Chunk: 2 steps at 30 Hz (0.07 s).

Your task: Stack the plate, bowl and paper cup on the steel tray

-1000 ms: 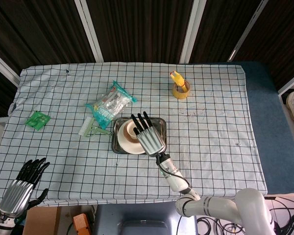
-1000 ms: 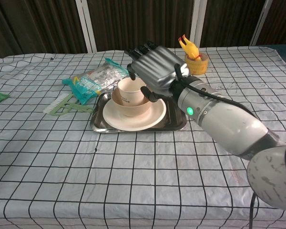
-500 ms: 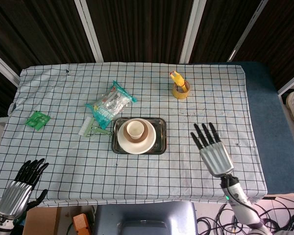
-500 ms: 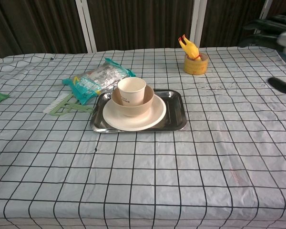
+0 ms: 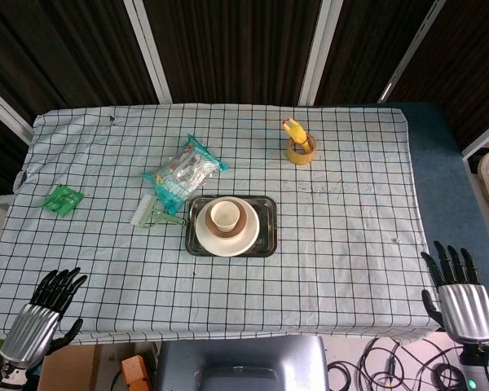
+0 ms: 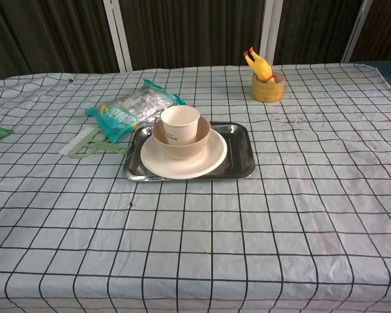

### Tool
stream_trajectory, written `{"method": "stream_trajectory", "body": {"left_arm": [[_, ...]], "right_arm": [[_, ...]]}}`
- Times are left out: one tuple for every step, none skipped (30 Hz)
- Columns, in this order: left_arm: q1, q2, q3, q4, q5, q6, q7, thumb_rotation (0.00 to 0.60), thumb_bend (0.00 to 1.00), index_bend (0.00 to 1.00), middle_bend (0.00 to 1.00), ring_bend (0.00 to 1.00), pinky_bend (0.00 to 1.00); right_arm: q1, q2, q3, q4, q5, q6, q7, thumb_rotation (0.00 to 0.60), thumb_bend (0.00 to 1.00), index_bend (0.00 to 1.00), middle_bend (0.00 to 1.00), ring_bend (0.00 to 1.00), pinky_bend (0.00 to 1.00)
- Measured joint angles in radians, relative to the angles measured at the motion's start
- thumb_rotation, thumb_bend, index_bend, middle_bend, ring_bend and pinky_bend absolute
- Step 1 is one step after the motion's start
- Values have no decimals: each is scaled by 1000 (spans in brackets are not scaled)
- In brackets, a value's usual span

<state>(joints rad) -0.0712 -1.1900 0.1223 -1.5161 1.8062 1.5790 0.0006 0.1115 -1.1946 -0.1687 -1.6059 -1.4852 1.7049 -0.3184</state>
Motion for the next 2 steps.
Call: {"method": "stream_trajectory", "body": {"left_arm": [[0, 0, 0, -1, 0, 0, 1, 600, 381, 0, 2, 0, 13], [1, 0, 0, -1, 0, 0, 2, 600, 381, 0, 2, 0, 13]], "right_arm": [[-5, 1, 2, 3, -8, 2, 0, 600, 362, 142, 0, 0, 0], [-9, 1, 4, 5, -12, 3, -1, 600, 362, 143, 0, 0, 0]]}}
